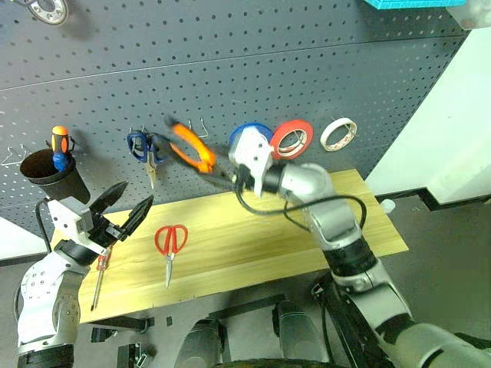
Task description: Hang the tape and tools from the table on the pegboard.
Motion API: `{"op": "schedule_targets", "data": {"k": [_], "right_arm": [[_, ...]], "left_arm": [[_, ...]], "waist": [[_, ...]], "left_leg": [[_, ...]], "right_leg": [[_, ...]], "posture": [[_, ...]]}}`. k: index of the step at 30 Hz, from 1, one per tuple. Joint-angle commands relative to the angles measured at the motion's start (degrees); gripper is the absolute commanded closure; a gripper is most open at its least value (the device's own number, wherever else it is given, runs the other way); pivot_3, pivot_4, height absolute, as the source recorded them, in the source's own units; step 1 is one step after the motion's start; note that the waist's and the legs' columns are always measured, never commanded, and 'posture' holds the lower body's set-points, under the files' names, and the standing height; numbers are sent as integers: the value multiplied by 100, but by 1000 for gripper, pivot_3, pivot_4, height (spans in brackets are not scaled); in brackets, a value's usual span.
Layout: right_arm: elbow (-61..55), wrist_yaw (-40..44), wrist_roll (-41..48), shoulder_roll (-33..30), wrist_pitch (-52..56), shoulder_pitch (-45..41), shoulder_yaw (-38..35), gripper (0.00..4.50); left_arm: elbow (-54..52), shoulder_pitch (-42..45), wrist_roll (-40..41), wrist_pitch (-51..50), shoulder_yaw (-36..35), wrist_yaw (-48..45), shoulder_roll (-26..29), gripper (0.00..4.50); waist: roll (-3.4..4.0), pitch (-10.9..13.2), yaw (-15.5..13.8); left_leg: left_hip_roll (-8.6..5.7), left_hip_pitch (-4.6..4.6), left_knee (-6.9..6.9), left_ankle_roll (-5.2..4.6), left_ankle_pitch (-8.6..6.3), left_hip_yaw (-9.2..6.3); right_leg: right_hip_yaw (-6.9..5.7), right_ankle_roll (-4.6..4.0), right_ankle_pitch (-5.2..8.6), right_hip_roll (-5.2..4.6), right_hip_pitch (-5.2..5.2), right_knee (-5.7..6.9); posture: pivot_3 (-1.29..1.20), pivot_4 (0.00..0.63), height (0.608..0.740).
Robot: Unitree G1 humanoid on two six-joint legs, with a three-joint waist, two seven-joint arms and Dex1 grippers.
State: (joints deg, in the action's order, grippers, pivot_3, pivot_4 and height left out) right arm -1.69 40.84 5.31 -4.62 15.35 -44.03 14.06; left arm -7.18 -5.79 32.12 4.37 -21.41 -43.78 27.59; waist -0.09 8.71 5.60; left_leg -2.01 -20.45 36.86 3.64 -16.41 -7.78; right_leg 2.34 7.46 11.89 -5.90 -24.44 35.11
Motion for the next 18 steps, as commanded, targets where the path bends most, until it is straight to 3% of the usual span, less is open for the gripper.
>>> {"op": "schedule_targets", "data": {"k": [1, 11, 18], "right_arm": [[636, -418, 77, 367, -798, -555, -299, 2379], [3104, -555, 228, 892, -2477, -1513, -679, 2379], [4591, -637, 351, 1046, -3362, -2254, -1134, 2379]], "left_arm": [[-371, 21, -117, 98, 2, 205, -89, 955], [-963, -338, -233, 186, -233, 653, -228, 955], [-1154, -522, -250, 218, -284, 809, -284, 955]], "waist": [[0, 2, -12], [-46, 261, -26], [-43, 363, -30]], "left_leg": [[0, 0, -2, 0, 0, 0], [0, -7, -3, -1, 0, 0], [1, -68, -14, 0, 1, 0]], "right_leg": [[0, 0, 0, 0, 0, 0], [1, -25, 12, 0, -7, -1], [2, -16, 5, 1, -77, 8]], "posture": [[-39, 141, 740], [26, 205, 740], [52, 224, 740]]}}
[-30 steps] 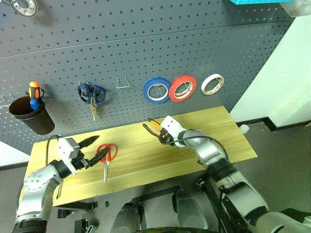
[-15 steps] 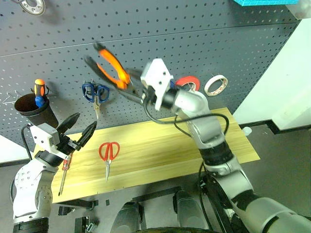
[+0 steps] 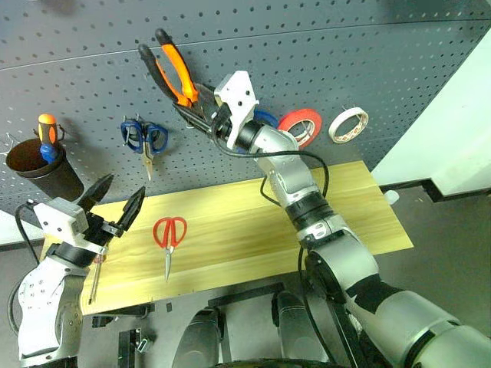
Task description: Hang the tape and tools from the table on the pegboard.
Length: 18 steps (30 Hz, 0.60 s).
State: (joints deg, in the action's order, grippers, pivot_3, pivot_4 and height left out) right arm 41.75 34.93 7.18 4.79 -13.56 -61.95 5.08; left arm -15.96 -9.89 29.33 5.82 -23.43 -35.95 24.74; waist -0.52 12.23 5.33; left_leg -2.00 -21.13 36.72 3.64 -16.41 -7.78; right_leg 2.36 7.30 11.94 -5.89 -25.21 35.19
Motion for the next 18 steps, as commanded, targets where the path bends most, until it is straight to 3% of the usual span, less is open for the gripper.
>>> {"op": "schedule_targets", "data": {"k": [1, 18], "right_arm": [[457, -74, 166, 107, -600, -584, -301, 2379], [1756, -606, -199, 368, -1520, -764, -454, 2379]], "left_arm": [[-291, -131, 25, 56, -57, 22, -4, 955], [-310, -37, 34, -75, 116, 26, -5, 955]], "waist": [[1, 20, -4], [-1, 112, -138]], "left_leg": [[0, -16, 0, 0, 0, 0], [0, -27, -10, 1, 1, 0]], "right_leg": [[0, 0, -1, 0, -15, 0], [0, -1, 0, 0, -27, -5]], "posture": [[53, 226, 740], [45, 225, 740]]}}
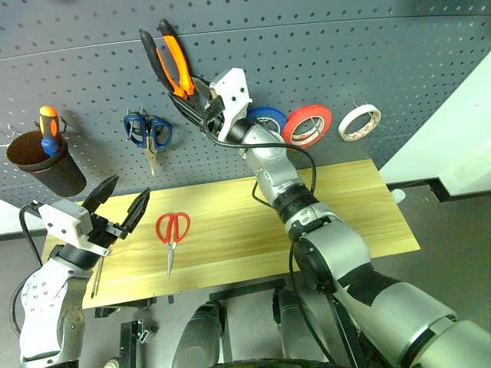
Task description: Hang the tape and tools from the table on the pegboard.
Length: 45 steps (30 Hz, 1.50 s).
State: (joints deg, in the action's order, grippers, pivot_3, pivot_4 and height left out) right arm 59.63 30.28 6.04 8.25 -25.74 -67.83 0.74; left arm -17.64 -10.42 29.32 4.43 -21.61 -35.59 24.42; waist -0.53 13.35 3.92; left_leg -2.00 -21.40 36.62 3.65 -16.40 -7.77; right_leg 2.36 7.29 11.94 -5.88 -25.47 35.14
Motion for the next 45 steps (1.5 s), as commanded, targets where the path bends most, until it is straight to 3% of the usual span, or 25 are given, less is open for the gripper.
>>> {"op": "schedule_targets", "data": {"k": [1, 8, 9, 12, 16, 21, 27, 33, 35, 38, 41, 45], "right_arm": [[16, -163, -119, -5, -321, -169, -18, 2379], [21, -406, -352, -252, -496, -95, -18, 119], [-122, -485, -564, -365, -644, -2, 111, 52], [-756, -455, -1005, -682, -925, 393, 461, 52], [-2467, 134, -1148, -1212, -897, 1366, 932, 52], [-4863, 1153, -578, -2042, -95, 2662, 1308, 52], [-6607, 1835, 131, -2905, 1109, 3674, 1319, 52], [-6788, 2829, 52, -4053, 770, 4393, 1465, 52], [-6510, 2986, -197, -4318, 283, 4562, 1559, 0], [-6219, 3111, -332, -4500, -160, 4712, 1629, 0], [-5980, 3118, -438, -4550, -400, 4772, 1658, 0], [-5787, 3033, -513, -4513, -580, 4725, 1650, 0]], "left_arm": [[-122, 17, 43, 73, -71, -29, 30, 955], [79, 50, 38, 127, -113, -151, 42, 955], [70, 13, 37, 86, -133, -127, 43, 955], [-100, -234, 173, -162, -175, -136, 82, 955], [-463, -743, 0, -577, -131, 149, 119, 955], [-779, -1243, -656, -1259, 169, 944, -27, 955], [-564, -1230, -1079, -1602, 469, 1356, -208, 955], [64, -620, -1641, -3289, 991, 2038, -158, 955], [195, -254, -1572, -3807, 1106, 2146, -274, 608], [371, 340, -1538, -4543, 1184, 2427, -532, 44], [865, 1204, -1684, -5727, 1312, 2904, -780, 44], [1396, 2002, -1706, -6528, 1148, 3349, -1163, 44]], "waist": [[0, 0, 2], [0, 0, 6], [0, 0, 3], [-2, -1, -15], [-6, -4, 6], [-6, -4, -6], [-15, -3, -49], [-25, -6, -143], [-37, -7, -143], [-48, -12, -154], [-51, -15, -157], [-61, -20, -135]], "left_leg": [[0, 0, 0, 0, 0, 0], [0, 4, 0, 7, 5, -1], [0, 4, 3, 12, 8, -1], [-1, 3, 30, 15, 10, -3], [-1, 0, 31, 14, 9, 2], [2, -1, 16, 13, 8, 6], [1, 4, 40, 13, 8, 10], [-1, 14, 46, 13, 8, 10], [-2, 11, 47, 13, 8, 11], [-2, 11, 47, 13, 8, 11], [-3, 20, 51, 14, 9, 10], [-4, 34, 52, 15, 9, 14]], "right_leg": [[0, 0, 0, 0, 0, 0], [0, -6, -4, 1, 1, 7], [0, -14, -4, 1, 2, 7], [-2, -29, 1, 2, 16, 6], [3, -13, -1, 1, 18, -1], [8, -2, -2, 1, 4, 5], [11, -15, 14, 0, 28, -2], [8, -7, 17, 0, 43, -5], [8, -5, 15, -1, 42, -7], [6, 0, -2, -2, 43, -7], [6, -5, -9, -2, 54, -5], [9, 15, -20, -2, 66, -8]], "posture": [[45, 225, 740], [36, 218, 740], [29, 214, 740], [22, 211, 740], [18, 206, 740], [19, 204, 740], [18, 193, 740], [-3, 182, 740], [-5, 177, 740], [-9, 170, 740], [-17, 164, 740], [-27, 157, 740]]}}
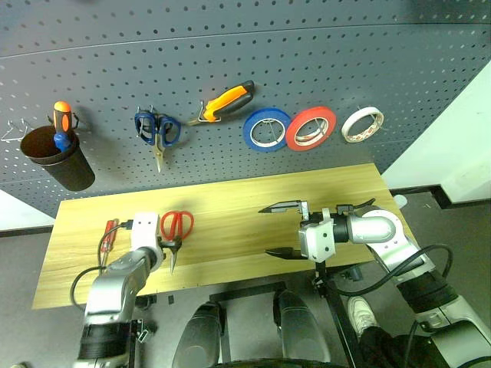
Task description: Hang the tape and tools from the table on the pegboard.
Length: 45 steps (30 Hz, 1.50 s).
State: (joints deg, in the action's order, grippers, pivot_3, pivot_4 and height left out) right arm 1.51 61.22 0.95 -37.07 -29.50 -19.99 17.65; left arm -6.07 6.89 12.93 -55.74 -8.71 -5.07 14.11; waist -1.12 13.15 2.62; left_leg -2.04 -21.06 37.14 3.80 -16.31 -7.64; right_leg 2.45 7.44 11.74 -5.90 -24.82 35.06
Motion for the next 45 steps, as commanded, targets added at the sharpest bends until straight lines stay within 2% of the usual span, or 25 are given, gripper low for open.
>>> {"op": "schedule_targets", "data": {"k": [1, 8, 13, 16, 27, 32, 36, 41, 43, 45], "right_arm": [[55, -66, -3, 26, -227, -69, -41, 0], [96, 107, 214, -70, -33, 84, -38, 0], [280, 75, 107, -89, -123, 162, -96, 0], [341, 42, 71, -80, -175, 160, -105, 0], [505, -68, -24, -54, -314, 82, -90, 0], [561, -115, -72, -41, -376, 66, -90, 0], [615, -187, -107, -35, -447, 64, -103, 0], [737, -248, -94, -9, -568, 17, -128, 0], [809, -266, 0, 62, -599, -49, -144, 0], [762, -251, 310, 210, -424, -130, -192, 0]], "left_arm": [[358, 405, -96, -641, -147, 371, -175, 44], [1105, 911, -297, -915, -93, 671, -284, 44], [1323, 1003, -270, -1008, -313, 784, -416, 44], [1414, 1044, -203, -1017, -535, 846, -544, 549], [1360, 1100, -273, -1217, -812, 1045, -632, 4203], [852, 863, -183, -1344, -716, 812, -514, 4263], [-207, 210, -14, -1085, -647, 254, -156, 4263], [-1604, -1113, 313, 307, -748, -1028, 592, 4263], [-1815, -1869, 145, 1826, -881, -1669, 933, 4263], [-1870, -2343, 207, 3204, -1193, -2169, 1005, 4263]], "waist": [[-3, -2, -8], [-9, -8, -23], [-15, -18, -16], [-16, -21, -11], [-15, -44, -14], [-19, -50, -7], [-22, -51, 1], [-25, -54, -13], [-25, -57, -3], [-26, -59, -11]], "left_leg": [[0, 0, 0, 0, 0, -1], [0, 0, -1, 12, 7, -1], [-1, 13, -2, 31, 17, -1], [-1, 54, -7, 31, 16, 1], [-1, 66, -5, 38, 20, 1], [-1, 66, -6, 38, 20, 2], [0, 64, -8, 38, 20, 2], [1, 62, -9, 39, 19, 3], [0, 63, -9, 39, 19, 7], [3, 66, -14, 38, 19, 18]], "right_leg": [[-1, 0, 0, 0, 0, -2], [0, 0, -1, 0, 2, -5], [0, 2, -3, -1, 15, -5], [0, 8, 1, -2, 51, -5], [1, 18, 5, -2, 64, -5], [1, 16, 3, -2, 64, -5], [2, 11, 0, -2, 61, -5], [3, 3, -2, -3, 59, -5], [6, -6, 3, -3, 60, -7], [14, -23, 12, -4, 59, -10]], "posture": [[-28, 156, 740], [-40, 149, 740], [-43, 145, 740], [-43, 144, 740], [-43, 143, 740], [-35, 138, 740], [-35, 138, 740], [-24, 135, 740], [-15, 131, 740], [-4, 131, 740]]}}
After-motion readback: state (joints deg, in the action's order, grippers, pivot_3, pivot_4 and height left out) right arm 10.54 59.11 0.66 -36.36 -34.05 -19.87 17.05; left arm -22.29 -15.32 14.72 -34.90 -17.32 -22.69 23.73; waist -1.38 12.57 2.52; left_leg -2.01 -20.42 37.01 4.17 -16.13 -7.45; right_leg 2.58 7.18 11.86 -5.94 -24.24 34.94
